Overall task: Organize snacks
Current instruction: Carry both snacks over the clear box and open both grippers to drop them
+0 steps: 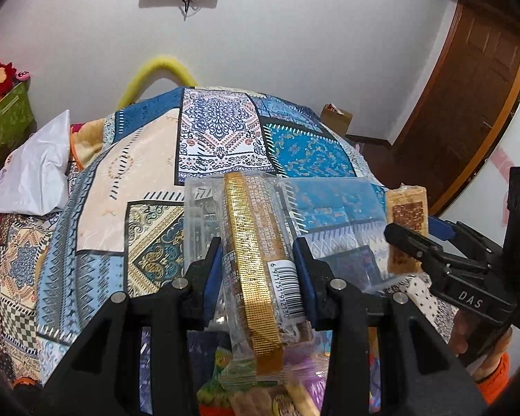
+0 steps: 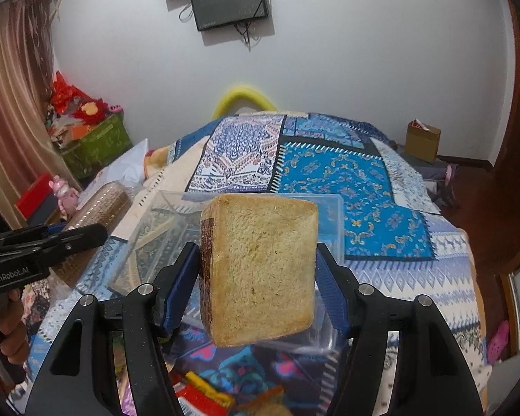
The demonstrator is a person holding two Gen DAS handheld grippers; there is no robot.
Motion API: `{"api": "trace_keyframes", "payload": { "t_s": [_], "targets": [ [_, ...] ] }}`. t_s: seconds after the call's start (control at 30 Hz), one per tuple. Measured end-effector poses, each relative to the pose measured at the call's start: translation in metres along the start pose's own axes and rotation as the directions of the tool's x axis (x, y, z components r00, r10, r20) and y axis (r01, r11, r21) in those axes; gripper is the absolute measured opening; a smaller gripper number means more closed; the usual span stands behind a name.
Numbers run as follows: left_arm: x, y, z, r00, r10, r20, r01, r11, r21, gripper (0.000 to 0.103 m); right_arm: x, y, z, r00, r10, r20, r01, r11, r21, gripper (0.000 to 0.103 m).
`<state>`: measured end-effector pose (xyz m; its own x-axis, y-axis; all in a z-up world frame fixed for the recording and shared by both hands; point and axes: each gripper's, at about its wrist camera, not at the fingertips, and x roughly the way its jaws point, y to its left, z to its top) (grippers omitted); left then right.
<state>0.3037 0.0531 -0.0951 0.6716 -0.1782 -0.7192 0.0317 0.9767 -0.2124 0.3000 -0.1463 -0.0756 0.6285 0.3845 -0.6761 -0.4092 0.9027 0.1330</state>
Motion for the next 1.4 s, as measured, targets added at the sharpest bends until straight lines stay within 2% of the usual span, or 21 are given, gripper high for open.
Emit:
{"api": "trace_keyframes", "payload": {
  "t_s": [0.3,0.43,0.7,0.97,1.2,1.4],
  "targets": [
    [0.058,0.002,0.002,0.997,0.009,-0.074,-0.01,1.0,-0.008,0.039,0.046,0.002,0.003,0.997,-0.007,-0.083,0.004,0.999,-0.04,0.062],
    [0.08,0.003,0.0,0.993,0.042,-0.11,-0.041,0.999,0.007,0.039,0.064,0.007,-0.001,0.991,-0.029,-0.133,0.018,0.997,-0.081,0.062],
    [0.107,0.007,-0.01,0.981,0.069,-0.179,-0.067,0.998,0.016,0.039,0.085,0.012,-0.012,0.978,-0.039,-0.203,0.012,0.992,-0.129,0.062],
    [0.111,0.002,-0.012,0.974,0.133,-0.185,-0.121,0.99,0.077,0.04,0.094,0.017,-0.018,0.966,-0.058,-0.251,0.019,0.988,-0.155,0.063],
    [0.096,0.003,-0.01,0.979,0.089,-0.185,-0.083,0.996,0.042,0.04,0.082,0.015,-0.018,0.969,-0.042,-0.244,0.009,0.991,-0.132,0.062],
    [0.054,-0.008,-0.007,0.988,0.079,-0.13,-0.07,0.995,0.074,0.041,0.049,0.013,-0.013,0.981,-0.025,-0.191,0.003,0.994,-0.114,0.062]
  ]
}}
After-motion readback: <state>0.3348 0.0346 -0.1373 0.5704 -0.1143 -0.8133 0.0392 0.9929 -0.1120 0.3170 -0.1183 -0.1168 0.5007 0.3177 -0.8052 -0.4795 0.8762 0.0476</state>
